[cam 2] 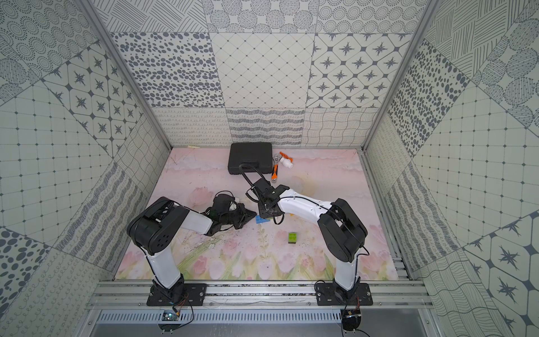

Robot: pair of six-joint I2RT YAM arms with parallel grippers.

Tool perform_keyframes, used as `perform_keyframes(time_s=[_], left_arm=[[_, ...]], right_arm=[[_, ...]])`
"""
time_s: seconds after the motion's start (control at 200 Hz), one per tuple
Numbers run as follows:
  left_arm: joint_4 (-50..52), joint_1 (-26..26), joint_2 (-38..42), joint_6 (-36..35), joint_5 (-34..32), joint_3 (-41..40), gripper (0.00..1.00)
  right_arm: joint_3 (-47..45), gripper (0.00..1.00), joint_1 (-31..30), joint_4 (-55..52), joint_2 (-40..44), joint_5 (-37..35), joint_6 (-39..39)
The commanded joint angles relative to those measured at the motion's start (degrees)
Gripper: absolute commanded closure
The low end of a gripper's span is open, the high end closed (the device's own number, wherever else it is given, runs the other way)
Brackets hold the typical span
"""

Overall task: Assemble the number 4 with lego
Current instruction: Assemble the lego brick with the lego brick.

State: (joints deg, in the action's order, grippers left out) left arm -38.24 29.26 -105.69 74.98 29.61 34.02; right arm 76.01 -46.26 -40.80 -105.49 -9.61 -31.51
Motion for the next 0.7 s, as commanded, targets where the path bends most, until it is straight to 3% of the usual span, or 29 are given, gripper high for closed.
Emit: perform_keyframes(time_s=[0.0,0.155,0.47,0.605,0.69], left_arm=[[24.17,0.41,-1.80,-0.13,-5.76,-1.05,1.00],[24.11,0.36,-1.73,-0.34,-5.52,-0.93,1.00],[25.11,0.20,1.42,-1.42,-6.13,-0.99,0.75],[28.30,0.27,3.70,-2.20,-7.03,-0.75,0.72],[29.34,0.32,4.69,-2.24,-7.43,-1.17,0.76]], right_arm=[[-0.01,1.00,-0.61,-4.30,-2.99,-3.57,-0.17],[1.93,1.00,-0.85,-9.36,-6.77,-3.24,0.59],[4.52,1.00,-0.83,-14.33,-11.56,-2.17,0.88],[3.80,1.00,-0.68,-15.26,-9.49,-3.94,-2.30],[3.30,1.00,-0.64,-14.85,-8.00,-2.97,-6.33]])
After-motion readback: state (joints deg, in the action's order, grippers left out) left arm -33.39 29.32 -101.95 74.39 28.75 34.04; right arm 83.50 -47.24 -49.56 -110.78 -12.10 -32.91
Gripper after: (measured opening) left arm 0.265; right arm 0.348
